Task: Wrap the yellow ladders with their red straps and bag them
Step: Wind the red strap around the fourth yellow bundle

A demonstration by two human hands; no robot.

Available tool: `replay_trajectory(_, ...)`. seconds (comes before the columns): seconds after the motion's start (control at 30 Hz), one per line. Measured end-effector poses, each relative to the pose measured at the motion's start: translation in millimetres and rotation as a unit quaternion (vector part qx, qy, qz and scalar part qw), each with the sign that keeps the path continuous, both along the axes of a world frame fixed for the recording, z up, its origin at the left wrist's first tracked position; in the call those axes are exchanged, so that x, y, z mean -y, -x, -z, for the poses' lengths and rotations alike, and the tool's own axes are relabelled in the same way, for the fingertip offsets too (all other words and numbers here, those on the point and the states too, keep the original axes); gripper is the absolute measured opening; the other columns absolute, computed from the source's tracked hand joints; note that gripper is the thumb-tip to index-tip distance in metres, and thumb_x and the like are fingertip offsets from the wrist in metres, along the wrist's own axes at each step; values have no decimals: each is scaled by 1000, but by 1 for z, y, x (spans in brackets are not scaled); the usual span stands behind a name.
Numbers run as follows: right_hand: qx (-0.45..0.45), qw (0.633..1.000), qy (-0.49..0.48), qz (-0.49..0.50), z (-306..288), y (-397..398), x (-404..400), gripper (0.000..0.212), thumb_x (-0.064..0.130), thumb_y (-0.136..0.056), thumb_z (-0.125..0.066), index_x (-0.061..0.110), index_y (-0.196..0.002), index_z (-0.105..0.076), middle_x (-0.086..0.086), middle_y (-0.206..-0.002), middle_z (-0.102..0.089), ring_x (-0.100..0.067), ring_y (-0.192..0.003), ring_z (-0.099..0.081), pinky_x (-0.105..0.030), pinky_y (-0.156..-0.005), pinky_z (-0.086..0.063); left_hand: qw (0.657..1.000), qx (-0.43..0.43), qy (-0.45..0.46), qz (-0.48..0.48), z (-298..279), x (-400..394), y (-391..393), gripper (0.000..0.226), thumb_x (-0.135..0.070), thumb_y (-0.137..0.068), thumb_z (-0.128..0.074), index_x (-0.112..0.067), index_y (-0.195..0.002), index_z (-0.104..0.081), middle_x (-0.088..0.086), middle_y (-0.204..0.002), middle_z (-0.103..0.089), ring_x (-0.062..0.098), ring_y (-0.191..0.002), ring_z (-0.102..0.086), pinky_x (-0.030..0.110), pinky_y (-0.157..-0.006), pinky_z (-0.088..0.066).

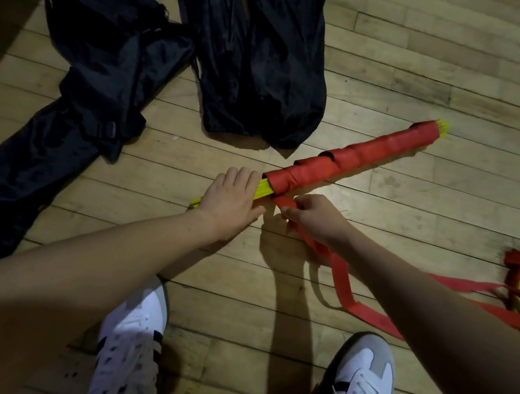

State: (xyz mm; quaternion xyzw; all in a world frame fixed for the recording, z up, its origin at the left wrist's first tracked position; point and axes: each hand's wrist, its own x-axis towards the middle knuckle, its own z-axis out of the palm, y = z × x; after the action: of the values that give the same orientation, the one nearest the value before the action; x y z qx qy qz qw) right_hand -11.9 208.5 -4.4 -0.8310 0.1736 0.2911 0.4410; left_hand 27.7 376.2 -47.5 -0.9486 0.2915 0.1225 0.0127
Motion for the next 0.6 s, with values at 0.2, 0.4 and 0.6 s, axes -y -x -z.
replay_trajectory(0.2, 44, 998, 48, 2, 9, 4, -2, 15, 18, -93, -57, 12, -80, -61, -1, -64, -62, -12, -60, -62, -25, -62, -46, 995, -70, 55, -49, -4, 4, 25, 52, -34, -101, -35, -11, -146, -23, 17, -138, -38, 31, -121, -42, 38, -97, -36)
replay_trajectory(0.4, 37, 995, 93, -5, 20, 13, -3, 18, 24, -92, -58, 14, -78, -62, -5, -71, -69, -24, -77, -67, -41, -79, -52, 993, -88, 32, -75, -17, 20, 27, 48, -31, -95, -54, -12, -134, -32, 13, -123, -49, 30, -111, -51, 38, -82, -44)
replay_trajectory(0.6, 42, 985, 140, -91, 21, 7, 3, 20, 28, -92, -57, 15, -77, -60, -1, -66, -67, -20, -70, -66, -40, -74, -54, 982, -110, 33, -148, -18, 18, 14, 56, -33, -89, -64, -9, -133, -39, 11, -125, -45, 30, -114, -48, 38, -82, -45)
